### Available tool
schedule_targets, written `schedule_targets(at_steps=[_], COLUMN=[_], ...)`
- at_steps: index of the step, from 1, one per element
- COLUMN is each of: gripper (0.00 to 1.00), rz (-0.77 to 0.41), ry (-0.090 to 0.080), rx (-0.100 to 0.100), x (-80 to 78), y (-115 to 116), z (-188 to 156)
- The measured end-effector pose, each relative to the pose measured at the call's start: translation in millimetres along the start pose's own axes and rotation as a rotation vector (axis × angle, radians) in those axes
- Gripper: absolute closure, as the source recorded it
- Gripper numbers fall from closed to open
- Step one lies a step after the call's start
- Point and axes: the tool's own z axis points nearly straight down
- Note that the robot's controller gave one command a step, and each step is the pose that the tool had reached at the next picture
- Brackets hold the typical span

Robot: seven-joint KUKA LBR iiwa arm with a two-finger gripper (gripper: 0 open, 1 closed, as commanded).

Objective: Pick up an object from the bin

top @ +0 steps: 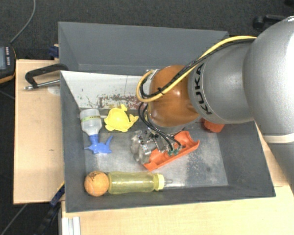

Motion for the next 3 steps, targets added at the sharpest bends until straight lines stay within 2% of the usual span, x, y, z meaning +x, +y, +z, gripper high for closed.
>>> schedule_targets(at_steps=[2,3], gripper=[1.0,1.0], rz=[0.001,-0.039], ry=[0.0,0.001], rx=[0.0,-0.001], x=[0.0,6.1], y=[-0.1,-6.5], z=[0.0,-2.7])
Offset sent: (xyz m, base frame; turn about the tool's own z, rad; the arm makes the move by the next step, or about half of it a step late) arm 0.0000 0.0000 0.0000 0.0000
